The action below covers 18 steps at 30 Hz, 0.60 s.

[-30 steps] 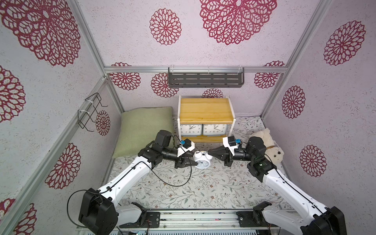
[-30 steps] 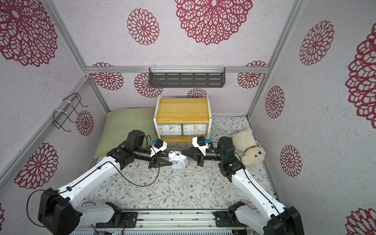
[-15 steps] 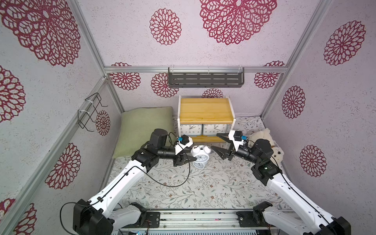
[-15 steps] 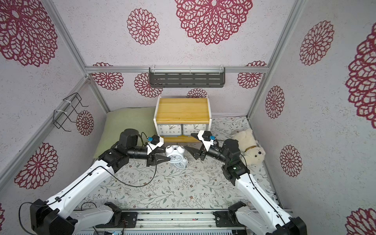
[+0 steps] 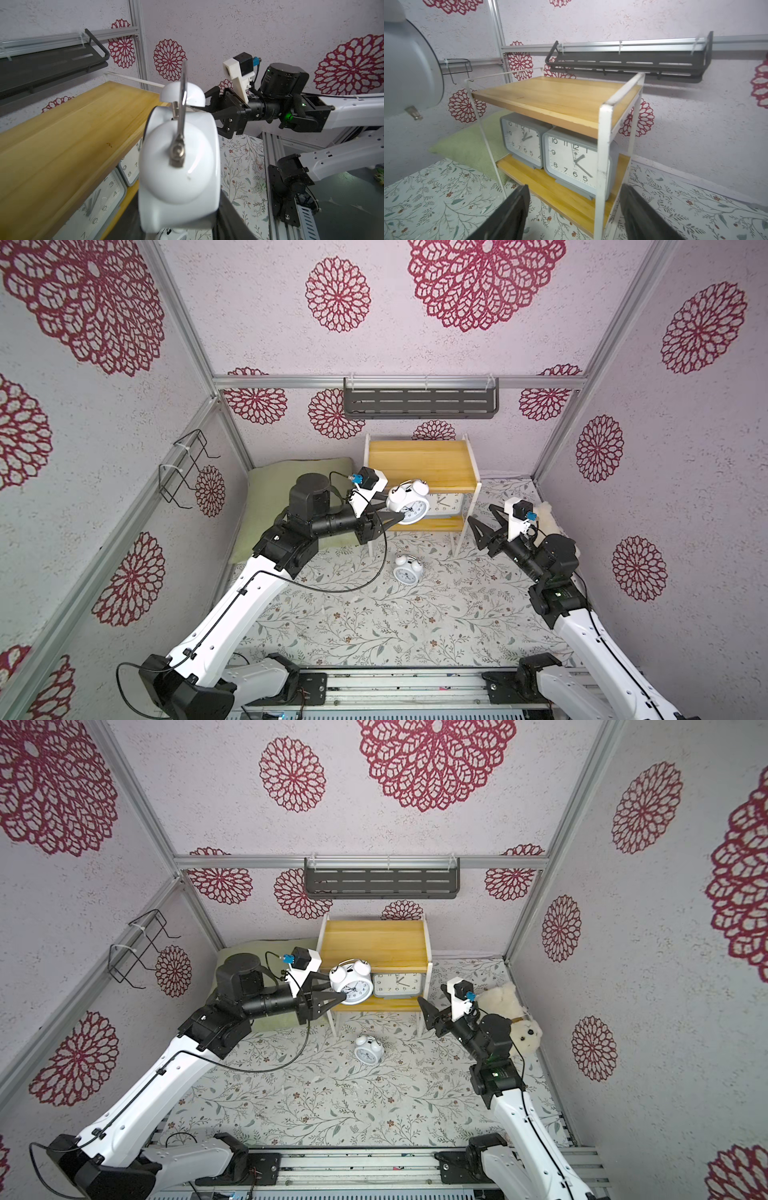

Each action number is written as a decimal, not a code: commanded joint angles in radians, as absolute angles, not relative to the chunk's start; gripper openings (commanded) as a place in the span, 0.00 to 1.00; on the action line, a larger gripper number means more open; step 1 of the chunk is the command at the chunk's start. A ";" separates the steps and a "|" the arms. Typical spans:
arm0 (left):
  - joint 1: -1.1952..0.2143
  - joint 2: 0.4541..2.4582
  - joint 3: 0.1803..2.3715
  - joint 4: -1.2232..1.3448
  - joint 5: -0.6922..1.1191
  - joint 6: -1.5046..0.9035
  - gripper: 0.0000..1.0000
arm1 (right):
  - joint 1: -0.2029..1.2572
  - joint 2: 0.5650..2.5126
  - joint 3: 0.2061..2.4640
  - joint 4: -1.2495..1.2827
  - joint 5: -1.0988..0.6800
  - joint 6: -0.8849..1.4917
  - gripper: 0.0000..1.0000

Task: Place the alarm clocks on the shelf by style
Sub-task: Pick up the alarm from the center of the board, then place the alarm on the shelf.

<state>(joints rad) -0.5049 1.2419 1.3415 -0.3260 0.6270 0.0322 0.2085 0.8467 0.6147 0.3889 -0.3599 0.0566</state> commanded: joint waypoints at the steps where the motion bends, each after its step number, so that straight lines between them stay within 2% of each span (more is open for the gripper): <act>1: -0.497 1.282 1.406 -0.287 0.558 -0.010 0.15 | 0.176 0.845 0.620 0.451 -0.343 0.107 0.74; 10: -0.444 1.411 1.574 -0.330 0.491 -0.030 0.15 | 0.156 0.952 0.670 0.459 -0.399 0.046 0.66; 18: -0.407 1.491 1.660 -0.337 0.522 -0.018 0.15 | 0.156 1.022 0.713 0.471 -0.376 0.033 0.59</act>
<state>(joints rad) -0.4194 1.4807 1.6192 -0.3779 0.5034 -0.0158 0.1616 1.0130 0.6720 0.4232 -0.3759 0.0471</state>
